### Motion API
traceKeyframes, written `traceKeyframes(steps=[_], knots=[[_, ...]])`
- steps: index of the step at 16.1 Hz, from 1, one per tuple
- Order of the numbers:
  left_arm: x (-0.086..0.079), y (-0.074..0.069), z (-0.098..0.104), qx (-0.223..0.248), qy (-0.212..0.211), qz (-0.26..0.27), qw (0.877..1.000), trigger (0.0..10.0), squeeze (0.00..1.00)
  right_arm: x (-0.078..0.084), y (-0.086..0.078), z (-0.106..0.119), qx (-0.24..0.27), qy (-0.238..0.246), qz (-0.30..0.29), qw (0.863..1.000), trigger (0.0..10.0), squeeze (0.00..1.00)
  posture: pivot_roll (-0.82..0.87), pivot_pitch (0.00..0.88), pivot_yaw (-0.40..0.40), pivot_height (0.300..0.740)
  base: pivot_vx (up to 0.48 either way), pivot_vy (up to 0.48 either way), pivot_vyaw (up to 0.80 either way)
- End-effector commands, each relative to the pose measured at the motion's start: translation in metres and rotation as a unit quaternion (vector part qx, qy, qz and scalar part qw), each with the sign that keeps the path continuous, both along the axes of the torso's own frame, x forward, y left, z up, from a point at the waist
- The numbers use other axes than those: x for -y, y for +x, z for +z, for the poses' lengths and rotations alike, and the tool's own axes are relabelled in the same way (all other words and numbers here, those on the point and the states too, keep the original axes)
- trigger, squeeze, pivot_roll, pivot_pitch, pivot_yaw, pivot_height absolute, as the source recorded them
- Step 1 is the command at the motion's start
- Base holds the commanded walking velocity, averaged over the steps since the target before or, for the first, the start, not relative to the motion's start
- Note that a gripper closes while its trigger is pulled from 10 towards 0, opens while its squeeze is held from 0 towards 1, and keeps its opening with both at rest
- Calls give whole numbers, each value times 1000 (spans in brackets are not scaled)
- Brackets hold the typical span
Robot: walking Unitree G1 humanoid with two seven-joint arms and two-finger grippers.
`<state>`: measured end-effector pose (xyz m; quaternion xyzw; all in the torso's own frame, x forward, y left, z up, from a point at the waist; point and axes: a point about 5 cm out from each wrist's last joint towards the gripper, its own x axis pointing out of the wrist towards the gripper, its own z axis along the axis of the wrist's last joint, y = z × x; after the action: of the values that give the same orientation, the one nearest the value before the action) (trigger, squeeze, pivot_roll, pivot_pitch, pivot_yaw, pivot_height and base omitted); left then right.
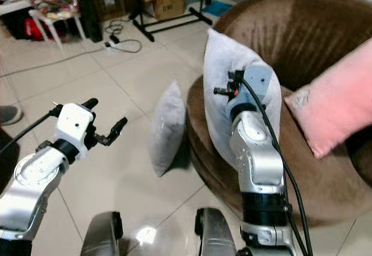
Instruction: Move the pillow to the sofa from floor
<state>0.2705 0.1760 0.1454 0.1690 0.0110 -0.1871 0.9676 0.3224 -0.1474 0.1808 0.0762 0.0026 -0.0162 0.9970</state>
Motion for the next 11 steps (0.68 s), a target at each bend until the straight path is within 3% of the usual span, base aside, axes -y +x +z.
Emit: traceKeyframes(steps=[1,3,7,10,11], knots=[[-1,-1,4,6,-3,7,1000,10000,0,2,-2,-8,-26,3,-5,1000,10000,0,-37,0,-39,672,0,0,0],[-2,-2,3,6,-2,8,1000,10000,0,4,-2,-8,-34,-13,-10,999,10000,0,-33,0,-37,687,0,0,0],[-3,-1,3,7,-4,9,1000,10000,0,3,-6,-7,-28,13,-1,1000,10000,0,-48,0,-21,737,0,0,0],[1,-1,0,2,-7,4,1000,10000,0,8,-13,-12,-31,6,-10,999,10000,0,-53,0,-18,740,0,0,0],[3,-1,0,2,-8,2,1000,10000,0,12,-16,-16,-38,-32,-19,999,10000,0,-51,0,-17,740,0,0,0]])
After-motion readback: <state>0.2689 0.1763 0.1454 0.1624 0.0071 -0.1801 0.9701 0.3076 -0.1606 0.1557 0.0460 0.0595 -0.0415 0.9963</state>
